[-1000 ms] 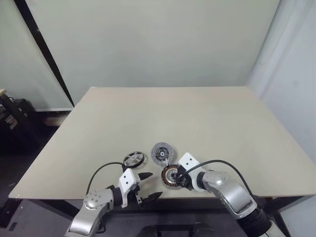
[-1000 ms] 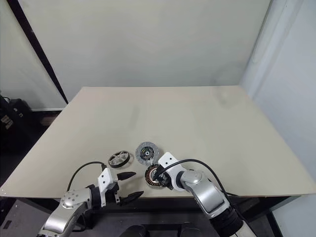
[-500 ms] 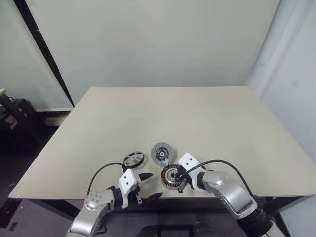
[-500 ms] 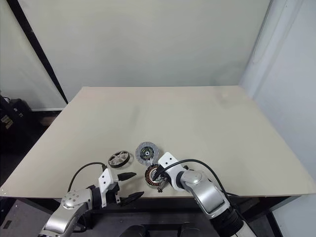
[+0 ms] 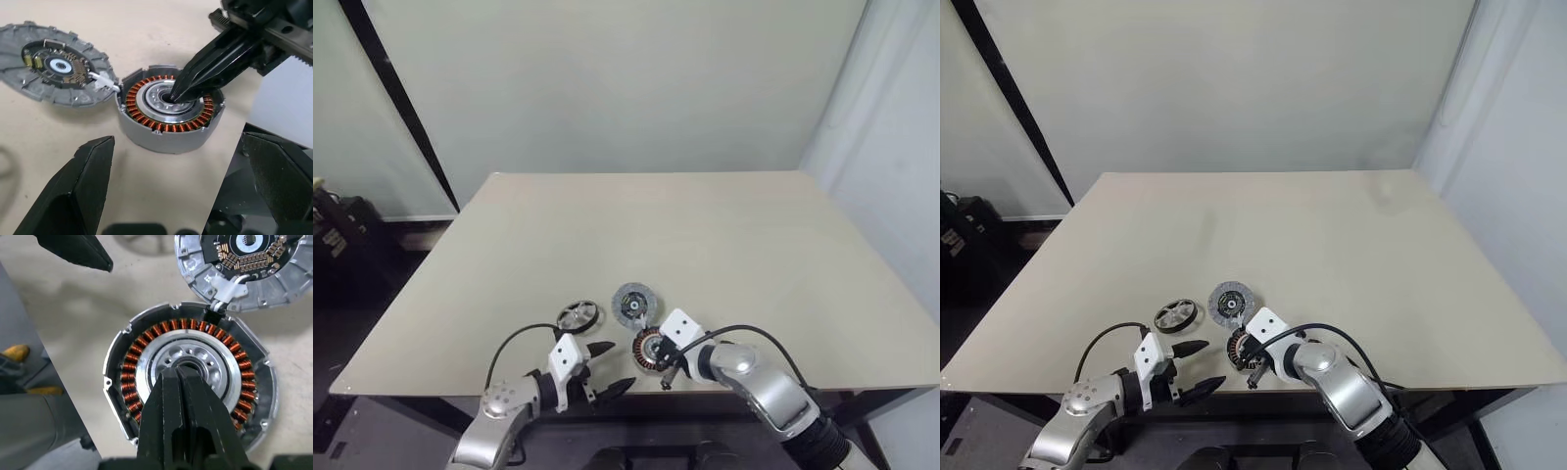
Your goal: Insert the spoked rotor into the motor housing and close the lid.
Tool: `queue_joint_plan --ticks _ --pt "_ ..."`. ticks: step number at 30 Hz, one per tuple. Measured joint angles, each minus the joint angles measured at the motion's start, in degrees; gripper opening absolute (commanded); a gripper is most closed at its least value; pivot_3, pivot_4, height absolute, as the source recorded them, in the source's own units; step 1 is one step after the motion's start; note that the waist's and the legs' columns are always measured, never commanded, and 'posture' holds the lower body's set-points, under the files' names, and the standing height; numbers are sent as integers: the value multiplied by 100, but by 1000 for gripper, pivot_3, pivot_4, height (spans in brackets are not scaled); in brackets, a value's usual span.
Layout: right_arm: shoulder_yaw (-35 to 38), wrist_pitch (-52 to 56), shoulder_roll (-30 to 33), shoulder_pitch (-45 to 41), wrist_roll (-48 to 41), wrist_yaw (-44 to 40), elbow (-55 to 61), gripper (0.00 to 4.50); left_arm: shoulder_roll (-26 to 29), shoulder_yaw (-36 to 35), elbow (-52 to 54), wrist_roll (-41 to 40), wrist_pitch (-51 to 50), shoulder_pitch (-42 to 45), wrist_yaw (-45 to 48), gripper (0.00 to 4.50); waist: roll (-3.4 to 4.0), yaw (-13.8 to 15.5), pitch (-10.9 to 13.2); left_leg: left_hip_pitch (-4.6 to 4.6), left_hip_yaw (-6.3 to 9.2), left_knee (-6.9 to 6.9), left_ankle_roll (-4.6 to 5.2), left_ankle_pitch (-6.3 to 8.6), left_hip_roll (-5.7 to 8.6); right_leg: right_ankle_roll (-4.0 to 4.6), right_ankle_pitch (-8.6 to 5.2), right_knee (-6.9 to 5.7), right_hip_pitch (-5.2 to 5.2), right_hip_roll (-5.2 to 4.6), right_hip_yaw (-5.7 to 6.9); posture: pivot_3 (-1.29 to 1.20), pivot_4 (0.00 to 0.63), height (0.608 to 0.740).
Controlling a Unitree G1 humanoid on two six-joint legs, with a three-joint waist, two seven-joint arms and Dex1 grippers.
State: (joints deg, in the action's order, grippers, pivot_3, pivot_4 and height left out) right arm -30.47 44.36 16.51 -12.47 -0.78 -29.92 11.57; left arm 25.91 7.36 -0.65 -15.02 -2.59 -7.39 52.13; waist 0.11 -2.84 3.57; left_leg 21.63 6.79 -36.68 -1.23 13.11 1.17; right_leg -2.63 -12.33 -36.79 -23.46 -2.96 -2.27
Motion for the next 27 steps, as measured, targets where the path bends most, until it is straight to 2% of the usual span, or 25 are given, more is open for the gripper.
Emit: queue_joint_plan --ticks 1,5,10,17,20,25,26,27 --pt "13 -31 2 2 4 1 -12 614 -8 -20 1 -43 -34 -23 -35 4500 0 0 0 0 0 0 -1 1 0 0 0 0 0 0 0 0 0 740" --pt "229 -44 -134 39 -126 1 -16 1961 -49 -203 6 -181 -137 -104 -144 4500 0 0 0 0 1 0 0 0 -1 0 0 0 -1 1 1 0 0 740" --pt "479 -273 -261 33 -245 -6 -2 1961 -193 -392 54 -412 -345 -181 -343 4500 -2 1 0 1 1 0 0 0 1 0 0 0 0 0 0 0 0 740" --pt "691 -787 -171 100 -258 -29 63 1961 -683 -1155 111 -1291 -1390 -349 -1068 4500 -3 1 0 -1 8 1 0 0 0 0 0 0 1 1 5 0 0 740" --pt "698 -861 -63 192 -254 -63 100 2565 -810 -1408 125 -1596 -1882 -350 -1374 4500 -4 0 1 0 6 -1 -2 1 1 0 0 1 2 1 4 0 0 740" --pt "704 -872 41 201 -253 -123 171 4261 -1033 -1811 121 -2092 -2702 -233 -1927 4500 -8 0 1 0 7 -6 -5 3 1 0 0 0 3 1 5 0 0 740" --pt "704 -873 49 202 -252 -122 173 4479 -1091 -1897 122 -2227 -2921 -168 -2059 4500 -8 3 2 0 8 -6 -6 3 1 0 0 0 4 1 6 0 0 740" --pt "705 -876 51 203 -249 -106 177 4479 -1148 -1998 124 -2397 -3155 -82 -2202 4500 -8 5 1 0 13 -8 -6 3 3 0 0 1 7 1 8 0 0 740"
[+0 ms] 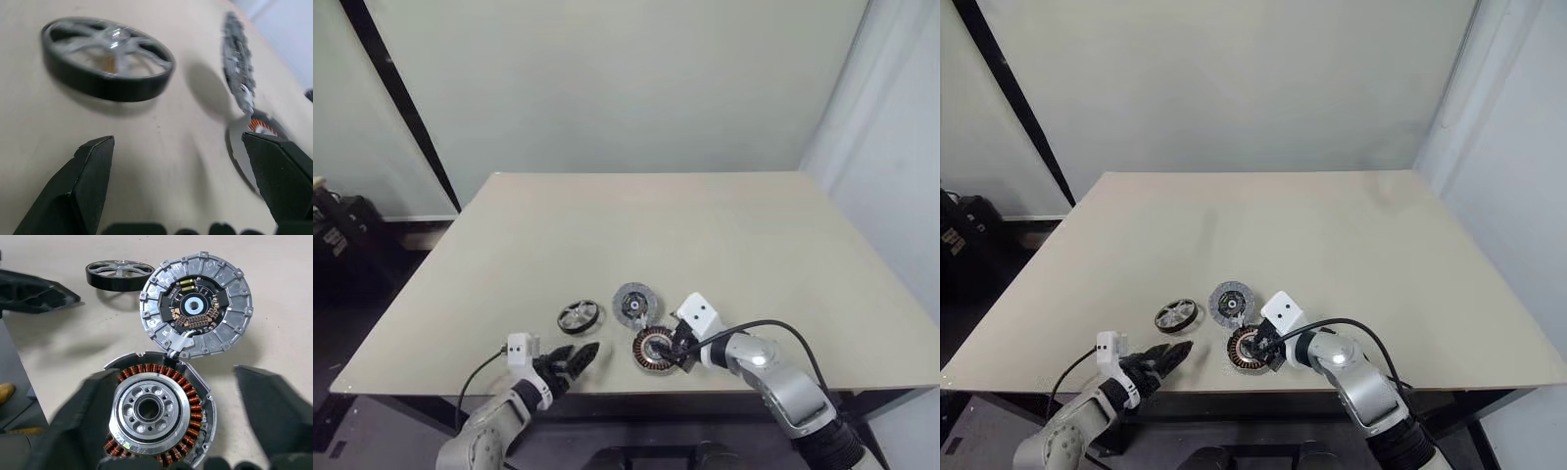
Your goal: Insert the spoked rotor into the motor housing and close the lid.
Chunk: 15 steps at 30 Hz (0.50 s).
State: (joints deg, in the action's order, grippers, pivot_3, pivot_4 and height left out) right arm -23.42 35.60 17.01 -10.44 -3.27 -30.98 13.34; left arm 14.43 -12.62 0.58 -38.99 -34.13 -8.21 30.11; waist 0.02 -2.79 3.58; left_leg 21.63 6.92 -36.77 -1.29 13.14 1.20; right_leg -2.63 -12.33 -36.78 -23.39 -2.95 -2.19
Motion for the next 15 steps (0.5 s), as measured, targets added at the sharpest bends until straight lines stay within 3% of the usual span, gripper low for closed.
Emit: queue_joint_plan --ticks 8,15 --pt "42 -4 2 162 -5 24 102 4479 -472 -729 -151 -864 -1052 555 -956 4500 -2 0 -1 -2 -1 -5 -12 7 3 0 0 0 7 0 0 0 0 740" --pt "83 -4 22 223 1 94 187 4479 -700 -1148 -369 -1313 -1368 805 -1352 4500 -2 -1 -2 -3 -2 -5 -14 7 4 0 0 0 8 1 -1 0 0 740"
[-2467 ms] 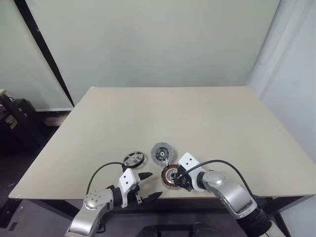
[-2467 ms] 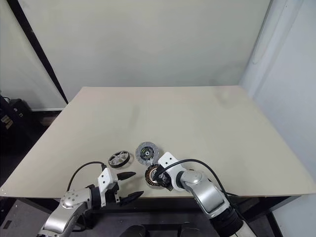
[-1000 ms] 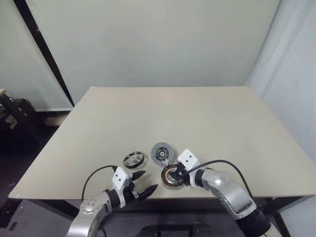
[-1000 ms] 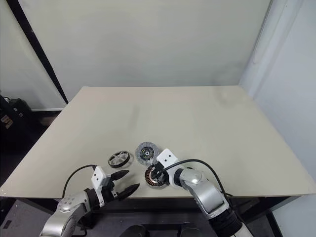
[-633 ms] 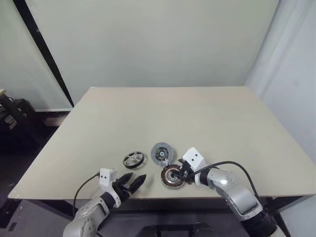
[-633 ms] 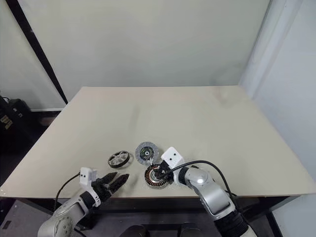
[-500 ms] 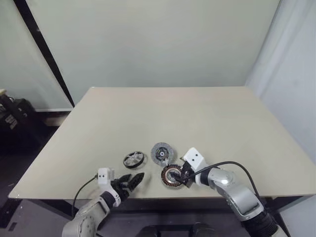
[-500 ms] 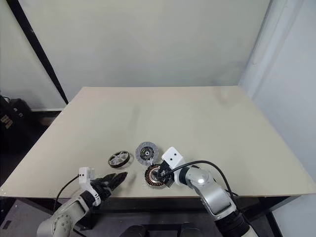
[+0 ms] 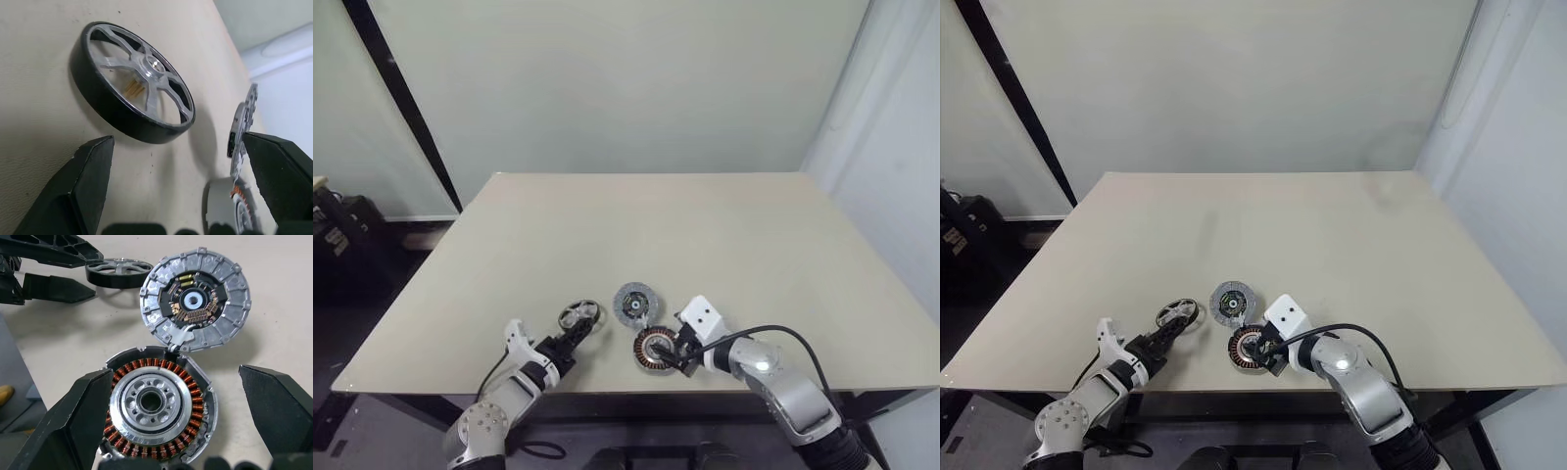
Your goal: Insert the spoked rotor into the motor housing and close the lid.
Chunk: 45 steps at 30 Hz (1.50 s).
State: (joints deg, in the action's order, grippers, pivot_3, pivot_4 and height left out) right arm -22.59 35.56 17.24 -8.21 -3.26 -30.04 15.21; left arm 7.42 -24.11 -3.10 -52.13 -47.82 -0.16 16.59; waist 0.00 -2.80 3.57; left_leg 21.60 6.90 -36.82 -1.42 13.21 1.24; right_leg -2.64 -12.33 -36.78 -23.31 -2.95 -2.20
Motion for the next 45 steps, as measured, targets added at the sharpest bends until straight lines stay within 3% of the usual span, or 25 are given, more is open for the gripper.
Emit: queue_joint_plan --ticks 21,33,40,45 --pt "150 -25 115 124 6 123 16 4479 -427 -647 -580 -550 168 507 -638 4500 -6 -4 0 2 -2 -1 -1 0 0 0 0 2 0 1 -1 0 0 740" --pt "181 -25 135 187 7 199 90 4500 -428 -715 -710 -574 214 461 -744 288 -13 -4 1 7 -2 4 -1 1 0 0 0 4 -2 1 -2 0 0 740" --pt "323 14 137 227 -171 92 135 4500 -381 -777 -709 -751 146 364 -729 288 -14 -5 1 7 -3 4 -7 5 -1 0 0 4 -2 1 -2 0 0 740" --pt "667 -82 419 428 -792 -595 227 4500 -110 -857 -706 -1110 -194 282 -566 288 -18 -5 4 7 -1 5 -9 6 -1 0 0 6 -5 0 -1 0 0 740"
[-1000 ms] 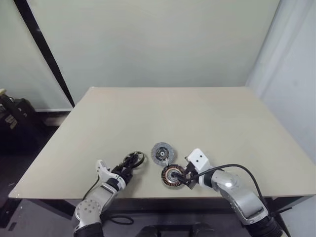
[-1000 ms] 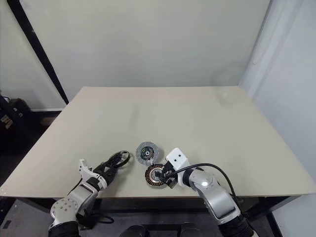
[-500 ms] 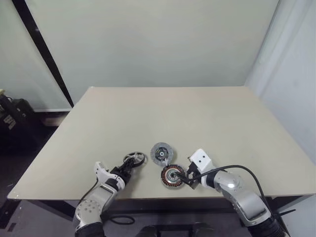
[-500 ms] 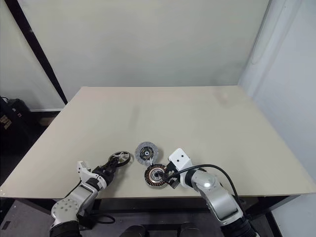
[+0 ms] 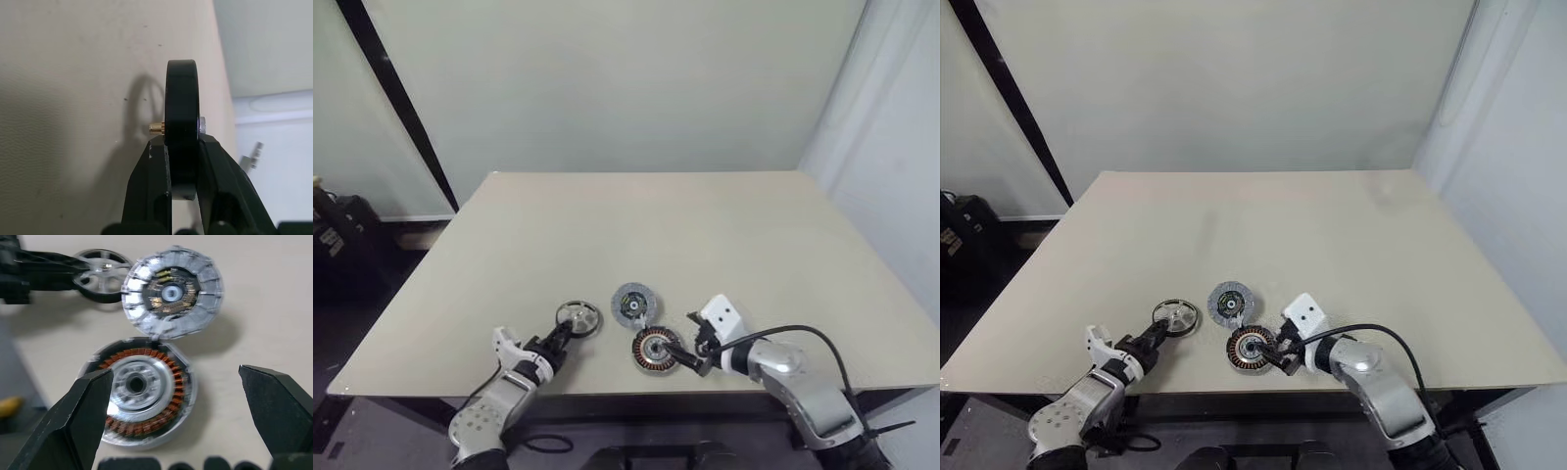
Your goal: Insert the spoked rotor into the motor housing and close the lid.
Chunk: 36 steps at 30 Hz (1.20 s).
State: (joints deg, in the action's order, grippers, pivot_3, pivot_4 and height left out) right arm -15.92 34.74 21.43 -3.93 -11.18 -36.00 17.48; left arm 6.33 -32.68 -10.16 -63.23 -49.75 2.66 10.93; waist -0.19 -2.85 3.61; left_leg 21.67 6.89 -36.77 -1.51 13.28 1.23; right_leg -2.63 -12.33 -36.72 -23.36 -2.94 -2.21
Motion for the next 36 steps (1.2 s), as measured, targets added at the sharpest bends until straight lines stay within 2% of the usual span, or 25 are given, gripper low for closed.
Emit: queue_joint_plan --ticks 5,11,23,36 --pt "350 -737 153 212 -404 -662 -309 4500 285 -14 4 -309 -426 -23 210 288 -5 0 3 -3 -1 -2 -1 1 -1 0 0 2 -1 0 1 0 0 740" --pt "583 -1543 180 287 -470 -992 -1023 4500 577 -11 16 -507 -800 -15 357 288 -7 1 6 -2 -2 -3 -2 1 0 0 0 3 0 -2 0 0 0 740" --pt "685 -2904 -96 491 -488 -1305 -1824 4500 950 -33 16 -590 -992 159 493 288 -7 2 6 -2 -3 2 -2 0 0 0 0 0 5 0 -2 0 0 740" --pt "684 -4123 -45 738 -167 -1398 -2330 4500 1266 -40 93 -1184 -1371 454 514 288 -7 3 6 -4 -2 0 -2 0 0 0 0 -1 8 0 -3 0 0 740"
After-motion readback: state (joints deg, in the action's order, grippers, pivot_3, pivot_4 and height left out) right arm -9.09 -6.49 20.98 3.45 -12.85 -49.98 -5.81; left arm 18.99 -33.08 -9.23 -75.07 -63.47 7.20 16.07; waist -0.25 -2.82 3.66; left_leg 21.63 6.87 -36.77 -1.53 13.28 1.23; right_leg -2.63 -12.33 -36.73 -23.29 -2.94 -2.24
